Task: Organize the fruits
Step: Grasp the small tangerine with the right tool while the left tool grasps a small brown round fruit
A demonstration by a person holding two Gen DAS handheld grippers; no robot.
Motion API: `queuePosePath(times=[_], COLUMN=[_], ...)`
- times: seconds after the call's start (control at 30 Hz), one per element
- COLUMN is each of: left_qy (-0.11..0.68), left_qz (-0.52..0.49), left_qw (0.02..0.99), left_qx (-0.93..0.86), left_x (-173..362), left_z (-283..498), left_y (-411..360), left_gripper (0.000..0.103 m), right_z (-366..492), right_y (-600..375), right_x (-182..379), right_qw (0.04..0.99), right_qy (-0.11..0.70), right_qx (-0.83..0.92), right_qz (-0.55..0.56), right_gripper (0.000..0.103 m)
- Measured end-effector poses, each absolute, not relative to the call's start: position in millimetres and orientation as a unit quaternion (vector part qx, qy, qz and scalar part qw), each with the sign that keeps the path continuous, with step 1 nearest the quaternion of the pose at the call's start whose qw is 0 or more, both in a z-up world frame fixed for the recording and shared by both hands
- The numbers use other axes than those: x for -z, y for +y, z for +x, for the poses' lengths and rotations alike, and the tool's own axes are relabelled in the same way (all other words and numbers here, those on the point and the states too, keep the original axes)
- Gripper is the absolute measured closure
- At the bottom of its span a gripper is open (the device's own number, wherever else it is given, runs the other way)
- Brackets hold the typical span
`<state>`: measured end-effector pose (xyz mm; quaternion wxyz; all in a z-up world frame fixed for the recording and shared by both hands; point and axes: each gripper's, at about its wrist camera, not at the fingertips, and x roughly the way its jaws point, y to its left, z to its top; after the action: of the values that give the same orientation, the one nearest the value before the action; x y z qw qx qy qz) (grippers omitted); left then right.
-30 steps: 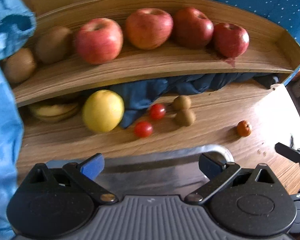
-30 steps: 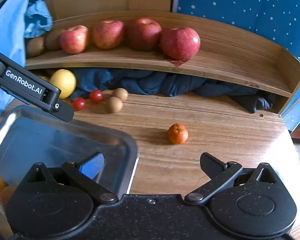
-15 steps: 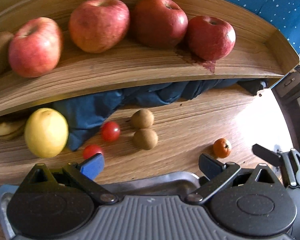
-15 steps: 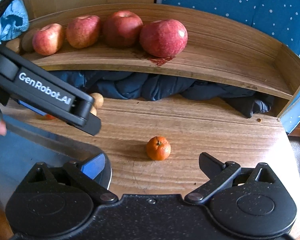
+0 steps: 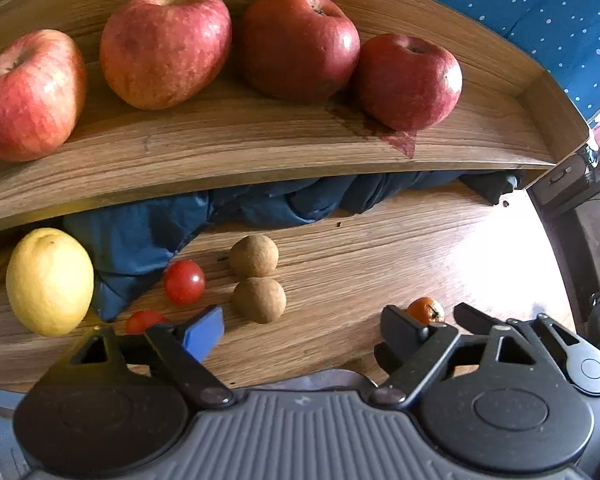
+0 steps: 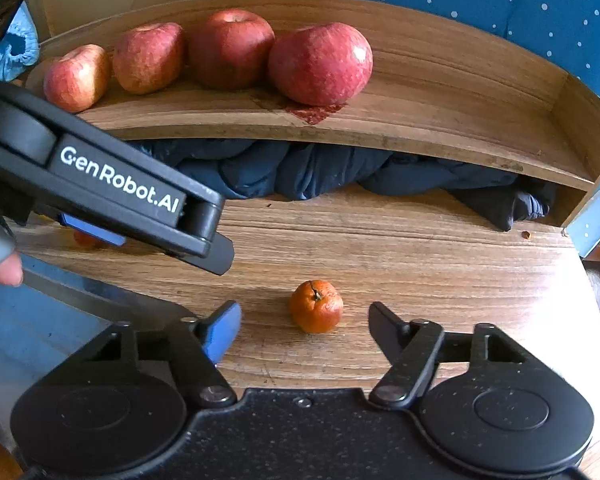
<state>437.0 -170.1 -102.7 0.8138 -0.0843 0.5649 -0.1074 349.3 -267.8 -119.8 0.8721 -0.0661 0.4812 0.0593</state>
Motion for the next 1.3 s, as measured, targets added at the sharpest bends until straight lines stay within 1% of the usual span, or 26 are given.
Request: queuePosePath(times=[0.07, 0.17, 0.2, 0.3, 0.37, 0.47, 0.5, 0.57, 0.83, 1.07, 1.1, 1.17, 1.3], left_qy=[0.564, 0.562, 0.561, 0.562, 0.564, 0.566, 0.567, 0.569, 0.567, 0.569, 0.569, 0.568, 0.569], left_qz=[-0.081, -0.075, -0.073, -0.076, -0.078, -0.082, -0.082, -0.083, -0.090, -0.103, -0.106, -0.115, -0.128], left_qw=[0.815, 0.816, 0.817, 0.817, 0.815, 0.813, 0.813, 0.812, 0.813, 0.811, 0.811, 0.811, 0.809], left_qx=[0.110, 0.111, 0.110, 0.109, 0.108, 0.107, 0.106, 0.103, 0.097, 0.088, 0.086, 0.081, 0.072], left_x=[103.2, 105.7, 106.9, 110.4, 111.0, 111.9, 112.3, 113.5, 111.0, 109.9, 109.5, 108.8, 108.7], left_z=[437.1, 439.0, 440.3, 443.1, 443.6, 443.7, 443.8, 444.0, 442.9, 443.3, 443.4, 443.6, 446.0], left_y=[-172.2, -176.5, -178.2, -180.5, -178.7, -176.6, -176.6, -175.2, -165.8, -161.0, -160.3, -157.4, -153.7], left_gripper=[0.023, 0.027, 0.028, 0.037, 0.047, 0.053, 0.054, 0.058, 0.068, 0.069, 0.068, 0.059, 0.058], right_z=[350.4, 351.7, 351.9, 353.7, 355.4, 355.7, 356.0, 355.9, 354.2, 350.2, 349.6, 349.1, 348.5], right_y=[-268.2, -268.4, -268.3, -268.3, -268.3, -267.3, -267.2, -267.5, -265.5, -263.3, -263.1, -263.5, -263.4], right_x=[120.9, 122.1, 122.4, 123.4, 124.1, 123.8, 123.8, 123.2, 122.8, 121.2, 121.0, 120.7, 120.7], right_qw=[0.872, 0.871, 0.871, 0.872, 0.873, 0.874, 0.874, 0.875, 0.876, 0.876, 0.876, 0.876, 0.875], right_qy=[0.482, 0.484, 0.484, 0.483, 0.482, 0.480, 0.480, 0.480, 0.476, 0.476, 0.476, 0.476, 0.477], right_qx=[-0.054, -0.049, -0.047, -0.046, -0.044, -0.042, -0.040, -0.038, -0.041, -0.048, -0.049, -0.049, -0.048], right_qz=[-0.064, -0.062, -0.061, -0.060, -0.059, -0.061, -0.061, -0.060, -0.061, -0.065, -0.065, -0.065, -0.064], right_gripper=[0.045, 0.053, 0.054, 0.057, 0.062, 0.066, 0.067, 0.071, 0.072, 0.072, 0.072, 0.072, 0.072])
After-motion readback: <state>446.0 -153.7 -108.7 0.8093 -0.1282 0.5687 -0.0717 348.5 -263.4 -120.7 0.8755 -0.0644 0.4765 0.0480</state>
